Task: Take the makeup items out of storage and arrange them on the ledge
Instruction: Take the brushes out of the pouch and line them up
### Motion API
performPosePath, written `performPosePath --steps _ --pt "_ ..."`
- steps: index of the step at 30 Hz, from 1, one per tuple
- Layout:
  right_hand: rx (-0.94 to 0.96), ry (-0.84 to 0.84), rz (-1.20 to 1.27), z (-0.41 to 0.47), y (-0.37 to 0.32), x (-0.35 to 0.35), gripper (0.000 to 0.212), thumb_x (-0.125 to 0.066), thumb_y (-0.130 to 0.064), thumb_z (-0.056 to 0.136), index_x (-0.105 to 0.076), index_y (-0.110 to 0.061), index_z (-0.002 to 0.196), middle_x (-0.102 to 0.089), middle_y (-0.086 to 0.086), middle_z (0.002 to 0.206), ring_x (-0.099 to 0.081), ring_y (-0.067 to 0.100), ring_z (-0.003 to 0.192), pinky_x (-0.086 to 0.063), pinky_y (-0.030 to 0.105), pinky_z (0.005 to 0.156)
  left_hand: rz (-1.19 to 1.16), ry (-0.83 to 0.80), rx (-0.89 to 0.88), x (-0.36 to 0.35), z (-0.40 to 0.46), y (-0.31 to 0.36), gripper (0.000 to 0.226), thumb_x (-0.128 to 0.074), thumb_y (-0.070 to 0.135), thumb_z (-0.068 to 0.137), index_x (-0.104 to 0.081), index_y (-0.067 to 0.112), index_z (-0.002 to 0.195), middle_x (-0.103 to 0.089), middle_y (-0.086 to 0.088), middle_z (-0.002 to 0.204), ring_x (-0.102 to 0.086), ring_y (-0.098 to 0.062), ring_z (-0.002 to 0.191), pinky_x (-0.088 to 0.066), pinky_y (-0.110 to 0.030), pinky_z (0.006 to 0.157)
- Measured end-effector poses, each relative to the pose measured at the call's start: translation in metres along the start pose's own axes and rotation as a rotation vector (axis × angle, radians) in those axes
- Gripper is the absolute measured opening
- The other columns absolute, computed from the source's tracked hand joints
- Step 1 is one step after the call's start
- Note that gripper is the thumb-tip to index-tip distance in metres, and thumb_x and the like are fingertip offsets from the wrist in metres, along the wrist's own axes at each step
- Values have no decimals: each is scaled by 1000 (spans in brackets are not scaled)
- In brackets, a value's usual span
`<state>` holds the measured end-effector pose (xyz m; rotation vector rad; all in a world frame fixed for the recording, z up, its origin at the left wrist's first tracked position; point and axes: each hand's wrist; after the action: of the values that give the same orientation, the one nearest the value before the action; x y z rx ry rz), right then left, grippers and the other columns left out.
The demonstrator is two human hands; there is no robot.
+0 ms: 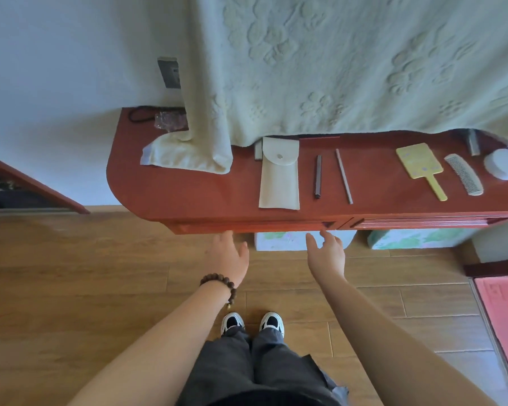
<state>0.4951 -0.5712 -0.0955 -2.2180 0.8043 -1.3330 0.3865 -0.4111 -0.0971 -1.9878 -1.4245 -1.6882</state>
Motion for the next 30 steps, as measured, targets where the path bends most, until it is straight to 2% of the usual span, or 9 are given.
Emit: performPosePath --steps 3,9,13,16,20,24,26,28,30 --pt "20 57 0 -12 -2 16 47 -46 -34 96 -43 -12 137 -39 6 143 -47 22 122 -36 29 89 -46 65 -159 10 -4 23 47 -47 38 95 -47 11 134 -54 -9 130 -50 -25 119 -48 -39 94" --pt "45 106 -19 -19 -8 38 39 -48 -30 95 -50 -13 130 -43 6 137 -53 18 111 -39 29 87 -118 156 -332 23 7 69 40 -55 31 91 -54 7 124 -59 -9 117 -54 -28 110 -49 -40 88" --pt "82 103 -7 -10 -13 52 31 -51 -26 94 -55 -13 122 -45 4 133 -52 15 101 -38 26 83 -144 178 -399 24 17 94 40 -56 27 90 -53 6 125 -58 -11 117 -53 -31 109 -49 -41 87" --pt "114 104 -8 7 -17 64 26 -50 -24 94 -58 -13 115 -46 1 128 -48 9 84 -35 23 74 -148 186 -418 24 24 115 41 -56 27 91 -53 6 126 -59 -12 116 -53 -31 108 -48 -42 86" --pt "141 100 -5 45 -25 82 31 -50 -23 93 -56 -11 121 -45 2 131 -49 8 79 -37 23 73 -130 198 -415 18 38 142 41 -57 26 91 -53 4 125 -59 -14 115 -55 -32 106 -47 -40 86" --pt "225 37 -41 90 -31 99 31 -51 -22 93 -57 -11 122 -47 2 127 -48 4 74 -36 7 59 -119 218 -355 0 60 170 44 -58 27 90 -53 6 127 -59 -13 119 -55 -29 110 -49 -40 91" --pt "259 -1 -61 110 -35 107 31 -51 -22 92 -57 -12 121 -47 3 127 -49 7 82 -36 8 66 -118 219 -306 -9 65 184 45 -58 28 90 -52 7 129 -58 -12 122 -54 -28 112 -48 -40 93" --pt "285 -43 -59 130 -38 116 29 -53 -21 91 -58 -13 118 -49 4 127 -50 9 86 -36 17 76 -107 225 -264 -20 68 201 46 -59 28 90 -51 8 130 -57 -11 123 -54 -28 113 -49 -38 91" --pt "316 -86 -72 151 -40 125 28 -55 -21 89 -60 -13 115 -50 4 125 -50 9 85 -35 18 77 -84 218 -214 -30 72 217 47 -58 30 90 -49 8 131 -56 -11 124 -54 -28 114 -51 -39 90"
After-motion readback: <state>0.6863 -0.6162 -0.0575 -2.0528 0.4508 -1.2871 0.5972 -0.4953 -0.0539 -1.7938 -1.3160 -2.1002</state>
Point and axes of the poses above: each hand's wrist, its own z-axis towards the middle knuckle, its own x-axis out of the back of the hand, y = z × x
